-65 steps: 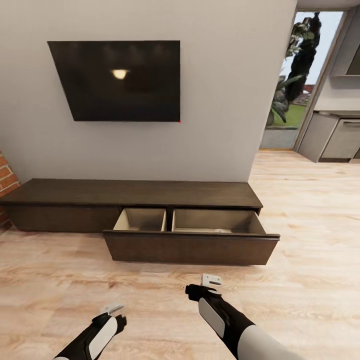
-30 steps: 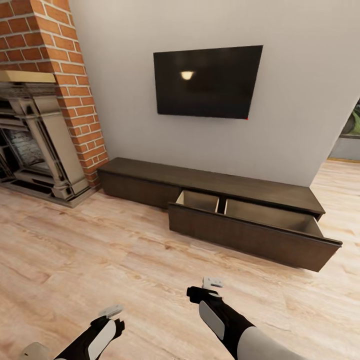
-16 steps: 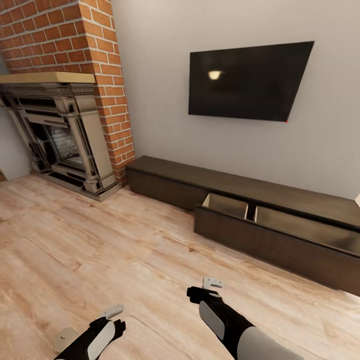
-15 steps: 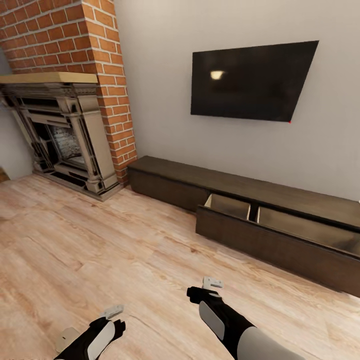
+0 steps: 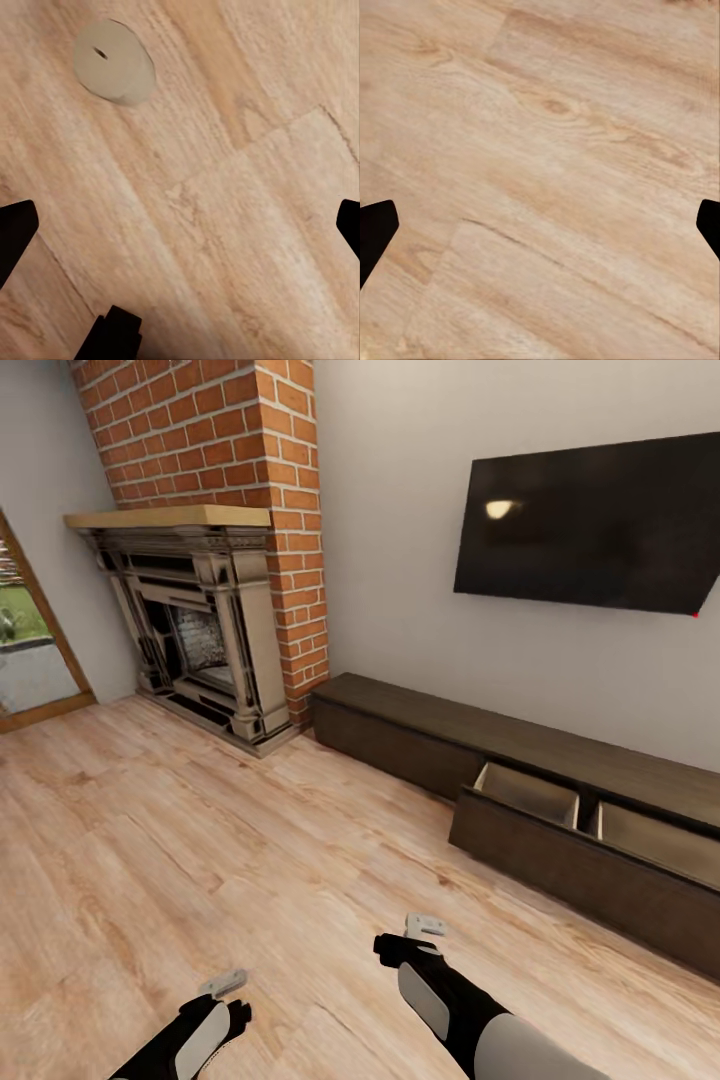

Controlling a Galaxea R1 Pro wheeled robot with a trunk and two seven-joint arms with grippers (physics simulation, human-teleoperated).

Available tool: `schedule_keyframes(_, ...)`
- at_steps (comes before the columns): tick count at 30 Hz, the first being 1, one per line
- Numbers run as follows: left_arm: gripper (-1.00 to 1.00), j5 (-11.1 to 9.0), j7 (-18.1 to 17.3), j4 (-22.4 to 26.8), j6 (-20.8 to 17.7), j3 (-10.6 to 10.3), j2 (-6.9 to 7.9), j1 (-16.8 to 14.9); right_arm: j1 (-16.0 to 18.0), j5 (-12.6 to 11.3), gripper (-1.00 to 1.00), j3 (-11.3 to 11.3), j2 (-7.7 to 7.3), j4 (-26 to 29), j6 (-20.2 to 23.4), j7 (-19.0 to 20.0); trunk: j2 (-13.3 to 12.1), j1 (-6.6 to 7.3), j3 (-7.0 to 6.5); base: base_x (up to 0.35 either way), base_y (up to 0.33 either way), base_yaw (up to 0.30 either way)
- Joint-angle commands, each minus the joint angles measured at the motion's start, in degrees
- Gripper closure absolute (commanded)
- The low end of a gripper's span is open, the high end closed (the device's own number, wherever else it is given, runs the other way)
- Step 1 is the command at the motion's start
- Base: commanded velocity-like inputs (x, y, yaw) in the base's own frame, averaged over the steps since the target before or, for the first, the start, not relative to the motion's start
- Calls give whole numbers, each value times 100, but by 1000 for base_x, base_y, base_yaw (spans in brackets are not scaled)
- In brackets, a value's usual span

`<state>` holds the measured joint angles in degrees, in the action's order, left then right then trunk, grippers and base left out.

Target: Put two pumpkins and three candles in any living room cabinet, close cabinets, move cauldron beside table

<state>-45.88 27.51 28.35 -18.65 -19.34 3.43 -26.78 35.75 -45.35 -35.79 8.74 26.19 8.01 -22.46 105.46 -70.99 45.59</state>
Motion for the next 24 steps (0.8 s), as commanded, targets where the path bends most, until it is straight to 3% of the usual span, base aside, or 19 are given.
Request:
schedule_keyframes(1, -100, -44, 44, 13, -16, -45, 8, -3, 8, -26, -100, -42, -4, 9, 24, -48, 3, -1, 5, 106, 251, 274)
schedule_keyframes(11, -100, -44, 43, 13, -16, -48, 9, -3, 7, -24, -100, -42, -4, 9, 26, -48, 3, -1, 5, 102, 226, 274)
schedule_keyframes(24, -100, -32, 44, 13, -7, -52, 8, -3, 6, -20, -100, -42, -4, 10, 26, -48, 3, -1, 5, 183, 18, 274)
